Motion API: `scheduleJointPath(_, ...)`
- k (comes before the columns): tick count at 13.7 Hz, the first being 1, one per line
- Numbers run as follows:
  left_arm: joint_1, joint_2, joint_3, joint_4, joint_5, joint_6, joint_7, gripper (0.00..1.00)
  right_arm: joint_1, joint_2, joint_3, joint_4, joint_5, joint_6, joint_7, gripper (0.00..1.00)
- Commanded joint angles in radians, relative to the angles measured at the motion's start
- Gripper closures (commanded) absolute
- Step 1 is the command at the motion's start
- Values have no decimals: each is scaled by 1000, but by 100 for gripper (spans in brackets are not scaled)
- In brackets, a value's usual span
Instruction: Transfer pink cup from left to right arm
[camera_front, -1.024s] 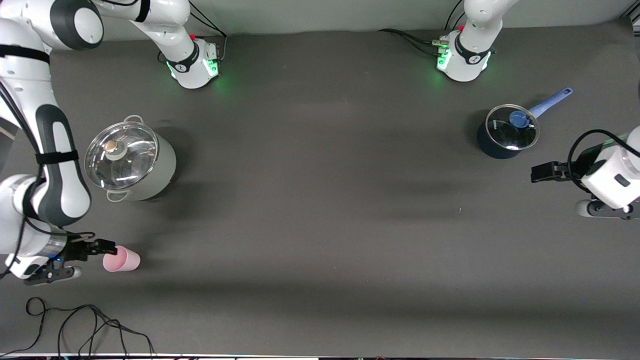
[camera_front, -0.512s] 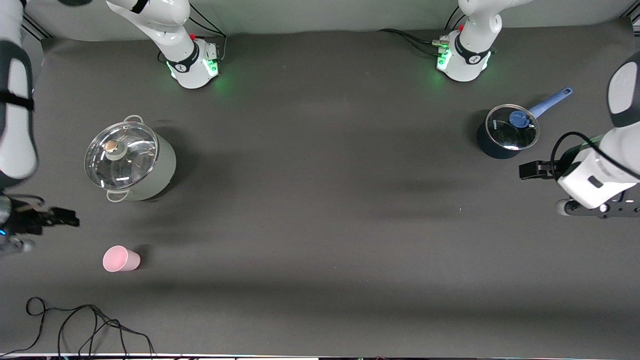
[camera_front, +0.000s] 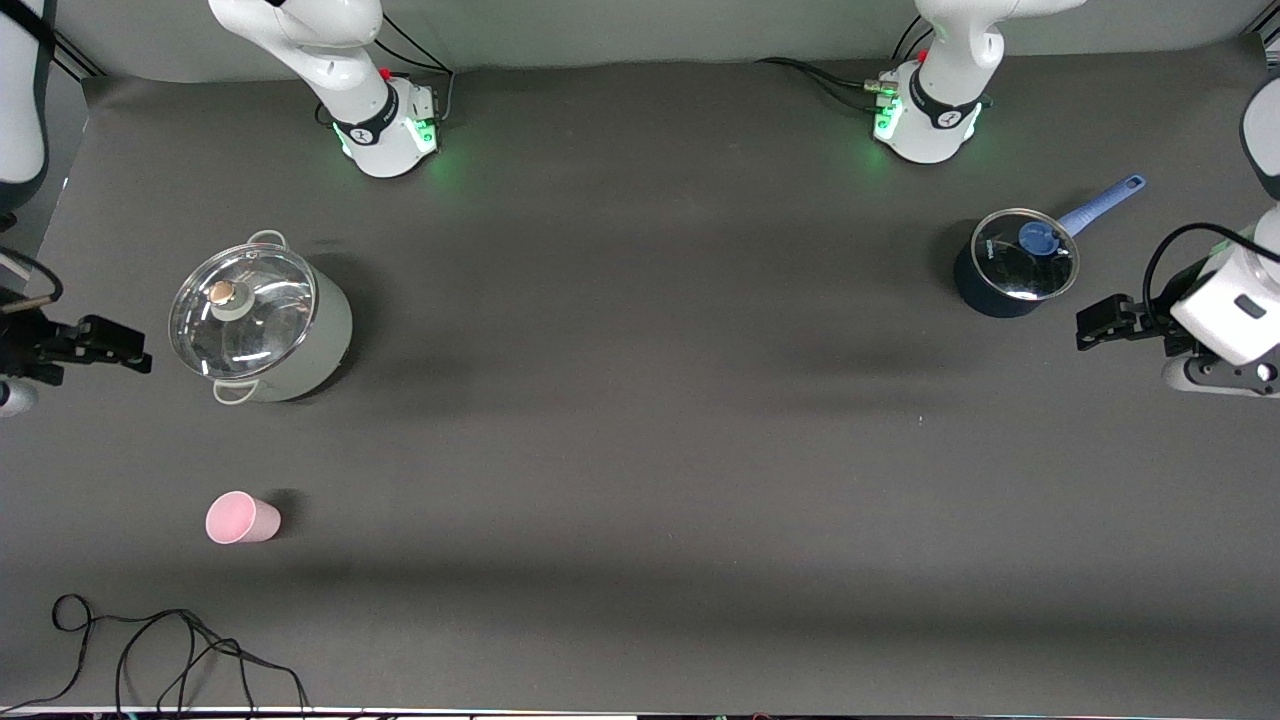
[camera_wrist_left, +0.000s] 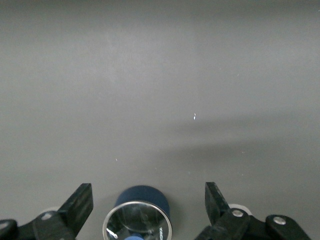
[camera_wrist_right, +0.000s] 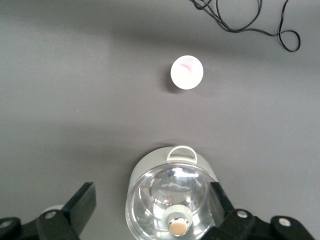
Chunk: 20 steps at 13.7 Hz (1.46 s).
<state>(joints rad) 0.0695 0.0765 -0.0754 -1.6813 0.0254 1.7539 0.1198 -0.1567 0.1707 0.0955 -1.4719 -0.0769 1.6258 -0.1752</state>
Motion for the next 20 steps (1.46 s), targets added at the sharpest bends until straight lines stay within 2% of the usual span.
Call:
scheduleJointPath(1, -19, -21, 16, 32, -1, 4, 101, 0, -3, -100, -11, -128, 11, 40, 20, 0)
scheduleJointPath(6, -26, -23, 16, 77, 4, -112, 93, 0, -3, -117, -16, -145, 28, 46, 101, 0)
scheduleJointPath(9, -23, 0, 11, 63, -1, -79, 101, 0, -1, -115, -11, -137, 29, 45, 118, 0)
scheduleJointPath(10, -23, 0, 11, 63, -2, -83, 95, 0, 26, -115, -25, -136, 29, 42, 118, 0)
scheduleJointPath(12, -19, 0, 11, 63, -4, -90, 97, 0, 126, -118, -123, -134, 29, 40, 118, 0)
scheduleJointPath(15, -20, 0, 11, 63, -9, -94, 46, 0, 221, -119, -225, -133, 38, 40, 117, 0)
scheduleJointPath(16, -22, 0, 11, 63, -9, -105, 31, 0, 232, -119, -243, -133, 48, 40, 112, 0)
scheduleJointPath(20, -20, 2, 11, 63, -9, -106, 32, 0, 235, -126, -247, -131, 52, 34, 141, 0)
